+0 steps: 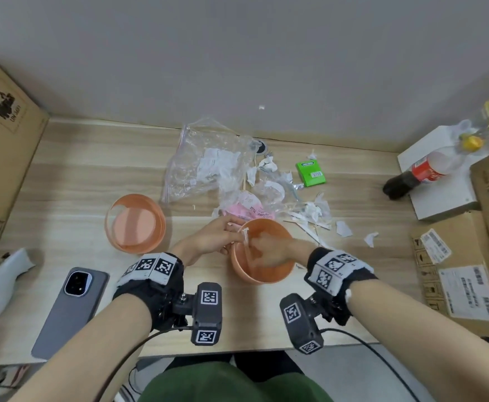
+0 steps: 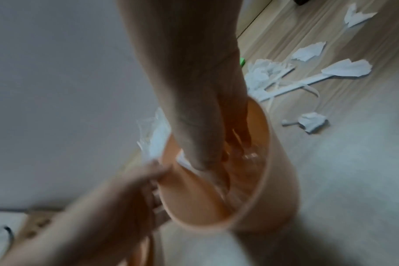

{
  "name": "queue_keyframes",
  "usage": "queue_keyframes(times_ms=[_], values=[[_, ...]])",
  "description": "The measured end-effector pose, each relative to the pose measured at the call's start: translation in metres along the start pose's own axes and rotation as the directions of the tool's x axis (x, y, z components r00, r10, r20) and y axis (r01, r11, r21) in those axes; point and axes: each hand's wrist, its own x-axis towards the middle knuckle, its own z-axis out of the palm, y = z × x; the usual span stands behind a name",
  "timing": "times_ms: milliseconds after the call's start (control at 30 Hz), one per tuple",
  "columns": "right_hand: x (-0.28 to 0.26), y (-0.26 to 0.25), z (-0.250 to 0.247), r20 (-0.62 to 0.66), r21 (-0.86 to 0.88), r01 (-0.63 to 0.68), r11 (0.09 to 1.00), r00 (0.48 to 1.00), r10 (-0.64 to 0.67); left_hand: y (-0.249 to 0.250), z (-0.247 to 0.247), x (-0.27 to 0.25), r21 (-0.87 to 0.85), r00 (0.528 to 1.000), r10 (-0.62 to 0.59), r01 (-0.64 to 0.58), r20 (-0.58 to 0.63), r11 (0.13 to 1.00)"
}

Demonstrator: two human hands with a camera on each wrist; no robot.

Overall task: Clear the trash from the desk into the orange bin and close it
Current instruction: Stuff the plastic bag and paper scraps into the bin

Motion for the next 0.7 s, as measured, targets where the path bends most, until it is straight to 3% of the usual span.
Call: queue_keyframes(times_ms=[67,133,200,233,267,300,400,467,567,700], values=[[-0.019,0.005,-0.023,-0.107,0.213,0.143,0.966,0.987,-0.122,0.001,-0.004,0.001,0.004,1.000,0.001,-0.001,-0.011,1.000],[-0.041,0.017,-0.041,-0.341,0.534,0.274,0.800,0.935,-0.093,0.001,-0.007,0.002,0.021,1.000,0.012,-0.011,-0.019,1.000],[-0.046,0.047,-0.042,-0.567,0.685,0.348,0.641,0.806,0.169,0.000,-0.011,0.003,0.031,0.999,0.024,-0.023,-0.036,0.999],[-0.045,0.065,-0.036,-0.632,0.684,0.330,0.650,0.713,0.304,0.000,-0.013,0.003,0.029,0.998,0.030,-0.029,-0.047,0.999],[-0.042,0.083,-0.027,-0.645,0.679,0.232,0.697,0.642,0.414,0.000,-0.014,0.003,0.024,0.998,0.036,-0.035,-0.058,0.999],[-0.038,0.100,-0.015,-0.609,0.685,0.103,0.721,0.624,0.489,0.000,-0.016,0.002,0.020,0.997,0.041,-0.039,-0.068,0.999],[-0.030,0.127,0.023,-0.335,0.627,-0.302,0.719,0.728,0.598,-0.003,-0.019,0.001,0.011,0.996,0.046,-0.045,-0.080,0.999],[-0.024,0.128,0.043,-0.272,0.514,-0.418,0.750,0.749,0.604,-0.006,-0.021,0.000,0.001,0.995,0.041,-0.041,-0.095,0.999],[-0.014,0.127,0.058,-0.392,0.403,-0.426,0.810,0.719,0.574,-0.010,-0.021,-0.002,-0.010,0.993,0.024,-0.026,-0.116,1.000],[-0.003,0.129,0.064,-0.545,0.395,-0.346,0.851,0.658,0.520,-0.011,-0.018,-0.003,-0.014,0.990,0.008,-0.010,-0.139,1.000]])
